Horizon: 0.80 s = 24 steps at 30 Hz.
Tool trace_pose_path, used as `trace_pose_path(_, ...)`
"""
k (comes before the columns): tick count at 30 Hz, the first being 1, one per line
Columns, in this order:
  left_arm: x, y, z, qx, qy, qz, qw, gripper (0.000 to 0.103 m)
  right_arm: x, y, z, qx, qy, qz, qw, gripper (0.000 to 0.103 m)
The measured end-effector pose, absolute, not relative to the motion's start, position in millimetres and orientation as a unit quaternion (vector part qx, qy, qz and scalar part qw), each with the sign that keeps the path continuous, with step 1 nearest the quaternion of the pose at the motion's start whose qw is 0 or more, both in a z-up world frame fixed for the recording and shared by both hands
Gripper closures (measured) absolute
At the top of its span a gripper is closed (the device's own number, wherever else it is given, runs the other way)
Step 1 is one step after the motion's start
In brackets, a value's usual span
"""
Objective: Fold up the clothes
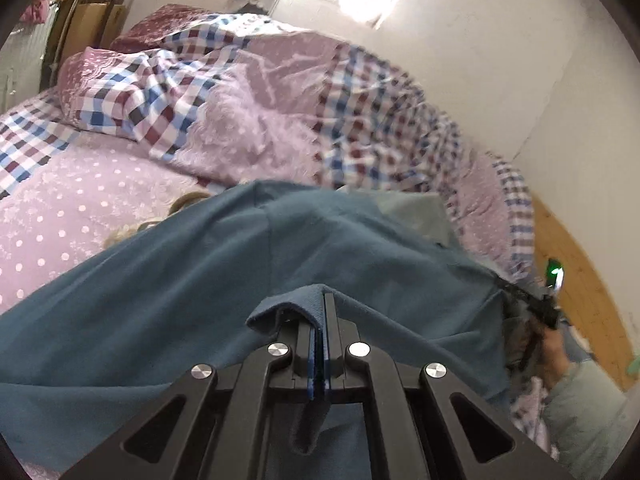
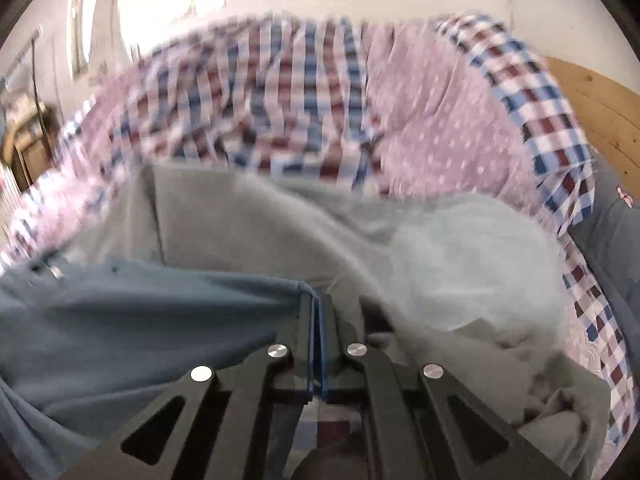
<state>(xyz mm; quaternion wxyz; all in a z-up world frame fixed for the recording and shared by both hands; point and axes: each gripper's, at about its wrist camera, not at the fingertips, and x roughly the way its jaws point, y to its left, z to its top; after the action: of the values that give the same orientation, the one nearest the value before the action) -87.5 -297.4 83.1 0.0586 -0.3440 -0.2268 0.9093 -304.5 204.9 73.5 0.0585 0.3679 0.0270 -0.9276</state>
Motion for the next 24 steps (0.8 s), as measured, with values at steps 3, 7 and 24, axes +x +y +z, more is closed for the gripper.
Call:
trace_pose_path(3,-100.3,-293.8,69.4,-0.375,-0.209,0.902,0.044,0.102,-313.7,189.8,53.2,0.388,0.083,-0.917,0.032,0.102)
trace_pose_path(7,-98.2,-289.0,55.6,-0.401,-0.202,0.892,0.049,0.102,-314.9,181.9,44.1,0.397,0.126,-0.909,0.008,0.089)
trace_pose_path(24,-110.7,-307.9,70.5,-0.385,-0.300,0.867,0.100,0.059,-213.1,102.5,58.6,0.385,0.168,-0.866,0.272,0.059)
